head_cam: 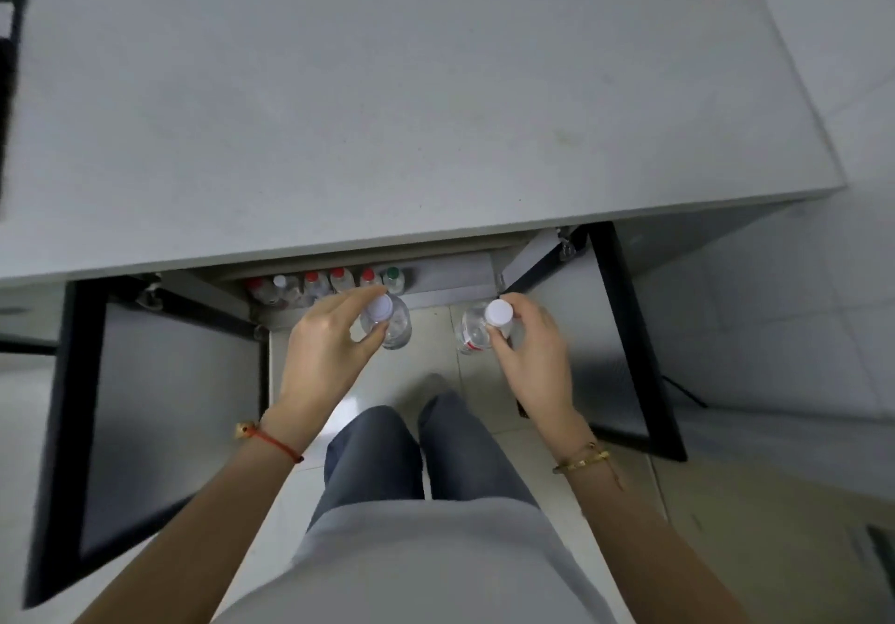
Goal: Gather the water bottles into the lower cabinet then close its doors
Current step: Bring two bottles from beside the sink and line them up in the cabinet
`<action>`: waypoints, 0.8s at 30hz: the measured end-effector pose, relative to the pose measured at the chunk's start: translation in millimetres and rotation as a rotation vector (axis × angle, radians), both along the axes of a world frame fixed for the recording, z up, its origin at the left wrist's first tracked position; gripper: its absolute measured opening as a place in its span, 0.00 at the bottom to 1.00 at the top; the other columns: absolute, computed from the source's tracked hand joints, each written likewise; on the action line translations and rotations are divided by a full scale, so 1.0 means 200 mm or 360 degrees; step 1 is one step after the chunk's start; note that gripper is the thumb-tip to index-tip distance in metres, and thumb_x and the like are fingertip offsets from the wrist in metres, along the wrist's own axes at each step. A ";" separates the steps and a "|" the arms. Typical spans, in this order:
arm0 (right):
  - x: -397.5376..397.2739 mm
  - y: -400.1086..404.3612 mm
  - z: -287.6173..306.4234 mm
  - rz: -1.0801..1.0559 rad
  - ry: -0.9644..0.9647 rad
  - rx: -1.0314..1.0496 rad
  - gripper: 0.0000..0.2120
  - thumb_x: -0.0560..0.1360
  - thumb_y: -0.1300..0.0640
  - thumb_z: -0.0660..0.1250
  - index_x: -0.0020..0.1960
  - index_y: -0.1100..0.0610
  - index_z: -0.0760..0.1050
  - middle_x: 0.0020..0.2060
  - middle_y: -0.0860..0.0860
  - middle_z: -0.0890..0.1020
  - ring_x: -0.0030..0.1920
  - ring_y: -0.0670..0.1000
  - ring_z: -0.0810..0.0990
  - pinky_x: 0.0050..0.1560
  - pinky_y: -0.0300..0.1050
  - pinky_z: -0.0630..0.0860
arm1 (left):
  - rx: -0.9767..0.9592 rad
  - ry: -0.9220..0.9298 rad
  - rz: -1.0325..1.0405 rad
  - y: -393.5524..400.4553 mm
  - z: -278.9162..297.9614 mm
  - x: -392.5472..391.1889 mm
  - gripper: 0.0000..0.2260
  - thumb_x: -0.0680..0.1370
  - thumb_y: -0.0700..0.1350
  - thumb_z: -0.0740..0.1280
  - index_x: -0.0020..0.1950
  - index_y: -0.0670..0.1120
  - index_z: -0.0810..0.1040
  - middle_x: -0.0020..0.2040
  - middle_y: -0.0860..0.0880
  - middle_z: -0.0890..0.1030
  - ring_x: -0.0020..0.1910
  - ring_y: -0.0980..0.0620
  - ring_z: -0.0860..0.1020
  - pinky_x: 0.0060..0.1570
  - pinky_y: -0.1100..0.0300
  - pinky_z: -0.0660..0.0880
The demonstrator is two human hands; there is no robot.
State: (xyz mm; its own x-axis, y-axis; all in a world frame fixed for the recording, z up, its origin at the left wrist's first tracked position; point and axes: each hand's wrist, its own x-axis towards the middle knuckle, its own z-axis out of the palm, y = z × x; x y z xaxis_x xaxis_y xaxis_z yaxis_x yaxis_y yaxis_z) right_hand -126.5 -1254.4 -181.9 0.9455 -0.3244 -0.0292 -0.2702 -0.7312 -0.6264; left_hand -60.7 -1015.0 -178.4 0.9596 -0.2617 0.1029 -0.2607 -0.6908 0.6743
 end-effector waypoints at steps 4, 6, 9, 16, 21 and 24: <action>0.19 -0.16 -0.34 0.0133 -0.0016 -0.0019 0.15 0.73 0.59 0.72 0.58 0.55 0.74 0.49 0.52 0.80 0.50 0.51 0.78 0.48 0.46 0.77 | 0.0039 -0.0009 0.0115 -0.18 -0.33 0.10 0.14 0.73 0.43 0.74 0.59 0.45 0.82 0.53 0.47 0.85 0.50 0.46 0.83 0.46 0.52 0.81; 0.27 -0.21 -0.54 0.0166 -0.0004 -0.0033 0.16 0.72 0.60 0.73 0.58 0.56 0.75 0.49 0.53 0.81 0.50 0.53 0.78 0.48 0.43 0.76 | 0.0053 0.0019 0.0149 -0.25 -0.52 0.16 0.14 0.73 0.43 0.74 0.59 0.44 0.82 0.53 0.47 0.85 0.50 0.46 0.83 0.46 0.53 0.81; 0.37 -0.27 -0.90 0.0177 -0.0002 -0.0044 0.17 0.71 0.61 0.74 0.58 0.57 0.76 0.51 0.55 0.82 0.51 0.54 0.80 0.50 0.42 0.76 | 0.0031 0.0021 0.0195 -0.34 -0.86 0.24 0.14 0.73 0.41 0.75 0.58 0.43 0.82 0.53 0.45 0.85 0.49 0.45 0.83 0.47 0.54 0.81; 0.59 -0.36 -1.74 0.0218 -0.0010 -0.0002 0.18 0.71 0.59 0.74 0.59 0.55 0.74 0.53 0.56 0.81 0.53 0.55 0.80 0.50 0.46 0.79 | 0.0081 0.0087 0.0252 -0.45 -1.70 0.44 0.16 0.73 0.43 0.74 0.60 0.44 0.82 0.55 0.45 0.85 0.50 0.43 0.83 0.47 0.60 0.76; 0.77 -0.39 -2.25 0.0252 -0.0075 -0.0093 0.17 0.71 0.59 0.75 0.57 0.56 0.74 0.49 0.56 0.83 0.50 0.55 0.81 0.47 0.42 0.76 | 0.0008 0.0034 0.0191 -0.50 -2.18 0.63 0.11 0.73 0.42 0.73 0.55 0.45 0.83 0.48 0.46 0.85 0.45 0.47 0.83 0.41 0.65 0.73; 0.88 -0.39 -2.46 0.0230 -0.0171 -0.0133 0.15 0.71 0.59 0.73 0.56 0.57 0.76 0.47 0.56 0.83 0.48 0.56 0.82 0.45 0.43 0.75 | -0.0019 -0.0048 0.0164 -0.53 -2.39 0.73 0.05 0.73 0.41 0.72 0.47 0.47 0.81 0.42 0.50 0.83 0.42 0.50 0.82 0.37 0.66 0.70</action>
State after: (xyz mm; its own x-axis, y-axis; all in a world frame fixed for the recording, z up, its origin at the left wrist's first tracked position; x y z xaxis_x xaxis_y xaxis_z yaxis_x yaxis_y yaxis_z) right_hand 48.9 -1331.5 -673.1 0.9786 -0.1820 0.0960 -0.0933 -0.8084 -0.5812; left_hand 84.7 -1121.7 -656.2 0.9778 -0.1606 0.1345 -0.2090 -0.7071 0.6755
